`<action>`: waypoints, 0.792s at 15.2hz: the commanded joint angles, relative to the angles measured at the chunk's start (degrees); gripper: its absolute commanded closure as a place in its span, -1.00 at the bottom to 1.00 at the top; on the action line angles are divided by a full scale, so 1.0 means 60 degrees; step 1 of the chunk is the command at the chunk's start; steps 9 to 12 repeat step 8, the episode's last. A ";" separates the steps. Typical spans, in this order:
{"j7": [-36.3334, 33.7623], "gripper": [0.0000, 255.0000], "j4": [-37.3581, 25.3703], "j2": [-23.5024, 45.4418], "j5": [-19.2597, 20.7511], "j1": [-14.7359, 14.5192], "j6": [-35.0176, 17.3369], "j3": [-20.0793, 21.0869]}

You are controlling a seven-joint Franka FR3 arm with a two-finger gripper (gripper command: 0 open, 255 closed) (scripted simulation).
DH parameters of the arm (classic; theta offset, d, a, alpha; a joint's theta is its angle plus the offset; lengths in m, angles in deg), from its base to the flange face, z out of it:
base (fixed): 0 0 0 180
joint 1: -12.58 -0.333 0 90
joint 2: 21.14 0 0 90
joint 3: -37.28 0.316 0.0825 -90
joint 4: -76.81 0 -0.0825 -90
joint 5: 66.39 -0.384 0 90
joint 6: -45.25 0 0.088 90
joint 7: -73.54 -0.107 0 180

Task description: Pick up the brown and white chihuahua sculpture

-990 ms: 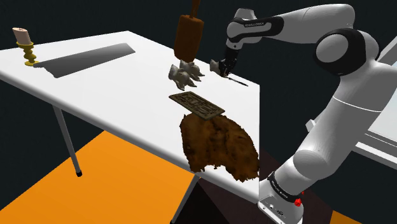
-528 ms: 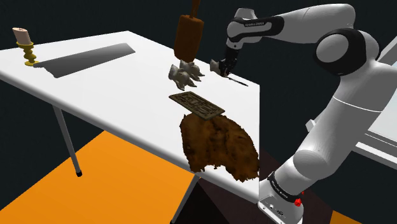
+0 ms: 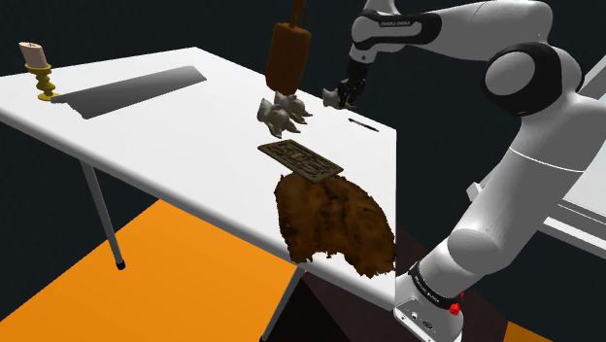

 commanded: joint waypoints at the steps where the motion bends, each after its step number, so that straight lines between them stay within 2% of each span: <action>1: 0.0010 1.00 -0.0164 -0.0056 0.0005 -0.0003 0.0217 -0.0001; 6: 0.0055 1.00 -0.0797 -0.0062 -0.0004 0.0000 0.0854 -0.0004; 12: 0.0057 1.00 -0.0817 -0.0062 -0.0004 0.0000 0.0874 -0.0004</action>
